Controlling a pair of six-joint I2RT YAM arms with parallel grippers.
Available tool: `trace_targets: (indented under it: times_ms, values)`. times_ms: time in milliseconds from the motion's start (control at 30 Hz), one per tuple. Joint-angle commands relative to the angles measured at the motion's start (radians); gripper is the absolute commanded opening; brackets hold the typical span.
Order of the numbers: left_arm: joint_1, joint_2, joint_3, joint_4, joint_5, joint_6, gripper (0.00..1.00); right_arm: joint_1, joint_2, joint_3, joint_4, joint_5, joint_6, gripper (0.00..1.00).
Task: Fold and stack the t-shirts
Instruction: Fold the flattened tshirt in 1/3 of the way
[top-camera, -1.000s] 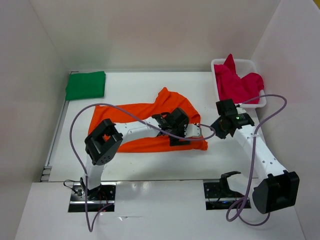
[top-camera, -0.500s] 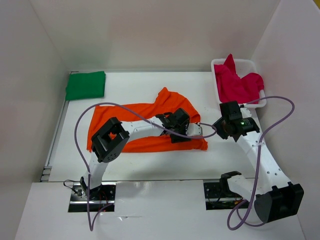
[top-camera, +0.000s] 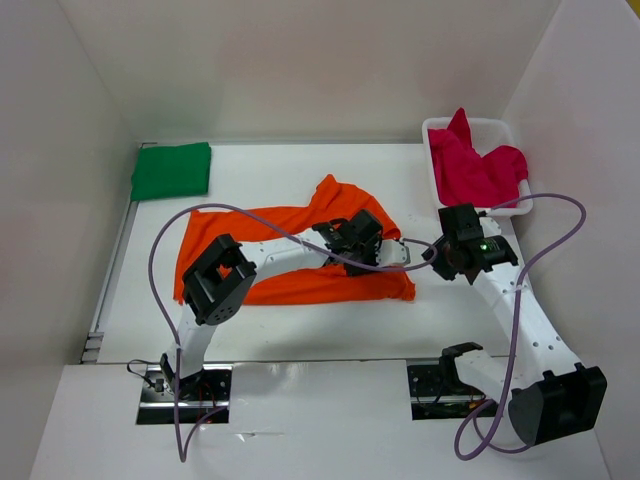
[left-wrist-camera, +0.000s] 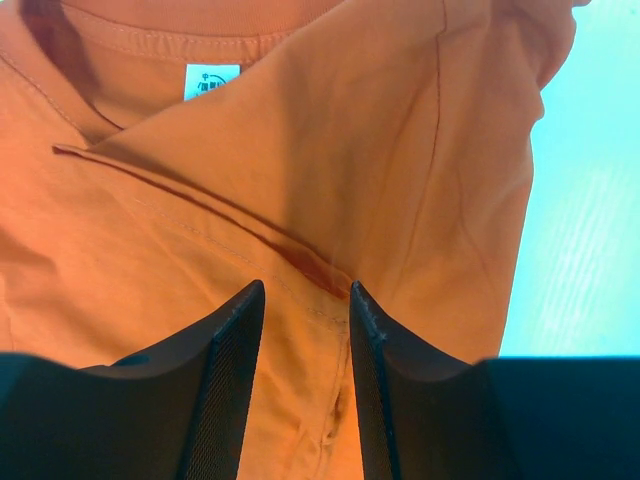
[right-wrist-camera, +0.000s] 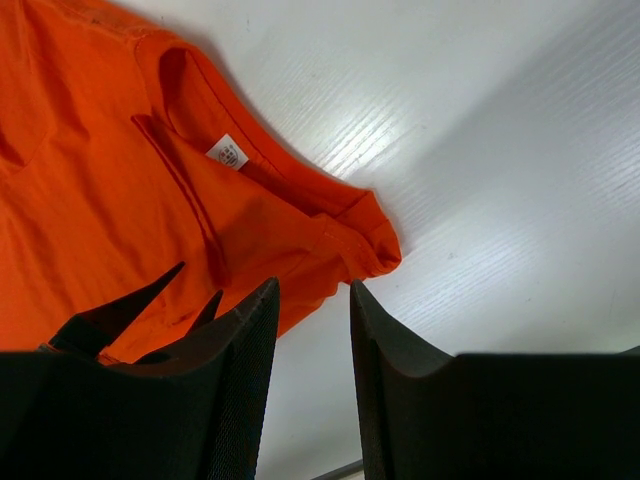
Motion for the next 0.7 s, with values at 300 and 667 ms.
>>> trace_targets:
  times_ms: [300,667]
  values:
    - [0.001,0.038,0.011,-0.015,0.018,0.027,0.49,-0.003,0.000,-0.005,0.012,0.009,-0.011,0.40]
    - [0.001,0.058,0.011,-0.015,-0.034,0.027,0.14,-0.003,-0.009,-0.005,0.012,0.009,-0.011,0.40]
